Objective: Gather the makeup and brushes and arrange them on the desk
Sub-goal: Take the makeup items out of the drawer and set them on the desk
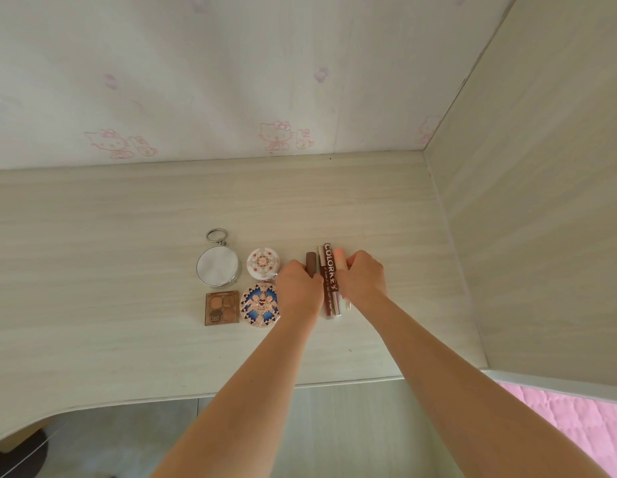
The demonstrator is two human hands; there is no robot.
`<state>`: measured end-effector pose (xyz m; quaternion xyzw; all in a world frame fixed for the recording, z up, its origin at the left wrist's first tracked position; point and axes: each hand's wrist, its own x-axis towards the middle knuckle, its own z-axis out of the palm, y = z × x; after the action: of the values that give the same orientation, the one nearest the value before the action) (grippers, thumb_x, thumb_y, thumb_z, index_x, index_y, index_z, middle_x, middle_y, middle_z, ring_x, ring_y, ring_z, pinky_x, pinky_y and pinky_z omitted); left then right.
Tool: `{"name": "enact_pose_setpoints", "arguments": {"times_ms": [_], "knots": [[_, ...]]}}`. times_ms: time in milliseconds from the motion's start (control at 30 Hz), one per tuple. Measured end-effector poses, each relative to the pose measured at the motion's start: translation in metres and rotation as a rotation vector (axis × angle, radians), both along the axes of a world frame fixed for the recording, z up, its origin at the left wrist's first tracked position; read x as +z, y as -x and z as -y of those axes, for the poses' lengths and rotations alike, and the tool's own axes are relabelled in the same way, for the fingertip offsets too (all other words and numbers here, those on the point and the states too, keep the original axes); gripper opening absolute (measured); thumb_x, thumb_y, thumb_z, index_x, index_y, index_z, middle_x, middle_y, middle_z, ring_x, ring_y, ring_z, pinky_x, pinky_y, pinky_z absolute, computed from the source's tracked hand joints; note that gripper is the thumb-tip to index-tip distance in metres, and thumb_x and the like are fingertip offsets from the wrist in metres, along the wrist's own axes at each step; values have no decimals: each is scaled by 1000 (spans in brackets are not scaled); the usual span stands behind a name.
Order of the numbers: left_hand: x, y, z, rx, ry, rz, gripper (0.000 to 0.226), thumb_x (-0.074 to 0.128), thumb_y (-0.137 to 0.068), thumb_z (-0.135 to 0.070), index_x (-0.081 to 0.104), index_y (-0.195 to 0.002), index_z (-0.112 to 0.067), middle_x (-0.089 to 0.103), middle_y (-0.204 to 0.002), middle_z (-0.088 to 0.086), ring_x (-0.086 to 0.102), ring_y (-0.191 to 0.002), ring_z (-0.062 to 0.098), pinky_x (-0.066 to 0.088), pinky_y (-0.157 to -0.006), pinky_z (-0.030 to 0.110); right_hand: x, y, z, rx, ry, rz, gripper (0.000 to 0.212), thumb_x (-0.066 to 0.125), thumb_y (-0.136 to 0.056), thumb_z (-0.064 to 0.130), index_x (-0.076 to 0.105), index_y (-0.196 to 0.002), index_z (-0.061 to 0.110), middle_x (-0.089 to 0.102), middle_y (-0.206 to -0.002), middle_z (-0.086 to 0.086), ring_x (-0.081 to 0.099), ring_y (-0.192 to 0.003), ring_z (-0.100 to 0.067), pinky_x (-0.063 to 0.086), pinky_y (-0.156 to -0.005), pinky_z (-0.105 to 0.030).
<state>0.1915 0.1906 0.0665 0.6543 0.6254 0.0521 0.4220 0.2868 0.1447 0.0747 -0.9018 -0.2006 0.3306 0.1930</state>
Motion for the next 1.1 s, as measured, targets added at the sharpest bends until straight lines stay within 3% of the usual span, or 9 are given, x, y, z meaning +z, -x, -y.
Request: {"name": "enact_pose_setpoints", "arguments": {"times_ms": [133, 300, 467, 667, 867, 967, 1100], "knots": [[3, 1, 1, -29, -39, -54, 14, 55, -88, -18, 56, -97, -7, 61, -88, 7, 59, -81, 24, 48, -65, 35, 5, 1, 2, 17, 50, 44, 40, 38, -93, 52, 57, -94, 16, 63, -87, -3, 60, -79, -25, 41, -62, -29], [2, 3, 0, -56, -47, -53, 15, 55, -89, -18, 58, -96, -5, 63, -90, 10, 62, -82, 26, 51, -65, 37, 11, 1, 6, 69, 56, 33, 28, 44, -92, 42, 58, -92, 17, 63, -86, -2, 58, -76, -22, 40, -59, -28], [7, 13, 5, -118, -114, -79, 13, 51, -92, -17, 56, -92, -5, 61, -90, 11, 57, -77, 23, 40, -59, 31, 20, 2, 18, 169, 3, 34, 14, 50, -91, 27, 55, -99, 16, 60, -93, 0, 58, -84, -21, 46, -68, -31], [22, 37, 22, -330, -334, -124, 20, 46, -94, -14, 59, -106, -4, 58, -98, 11, 58, -90, 28, 42, -66, 33, 26, 14, 49, 390, -33, 191, 27, 46, -95, 24, 48, -120, 13, 53, -119, -4, 55, -102, -24, 46, -78, -35], [29, 79, 63, -483, -482, -124, 35, 49, -92, -14, 56, -126, -13, 62, -113, 5, 54, -108, 24, 50, -75, 37, 26, 35, 99, 576, -98, 334, 35, 48, -95, 20, 46, -129, 13, 49, -129, -3, 47, -119, -21, 47, -85, -32], [31, 102, 92, -523, -573, -85, 33, 57, -88, -11, 62, -121, -10, 67, -110, 3, 57, -109, 23, 52, -72, 35, 25, 49, 131, 649, -170, 396, 38, 50, -94, 18, 47, -131, 11, 50, -130, -2, 43, -125, -19, 48, -87, -32], [24, 133, 130, -598, -650, -38, 36, 70, -77, -5, 66, -113, -7, 71, -98, 4, 65, -97, 23, 56, -71, 33, 19, 68, 174, 722, -279, 453, 36, 57, -89, 14, 53, -124, 8, 56, -122, -6, 52, -118, -22, 53, -86, -34]]}}
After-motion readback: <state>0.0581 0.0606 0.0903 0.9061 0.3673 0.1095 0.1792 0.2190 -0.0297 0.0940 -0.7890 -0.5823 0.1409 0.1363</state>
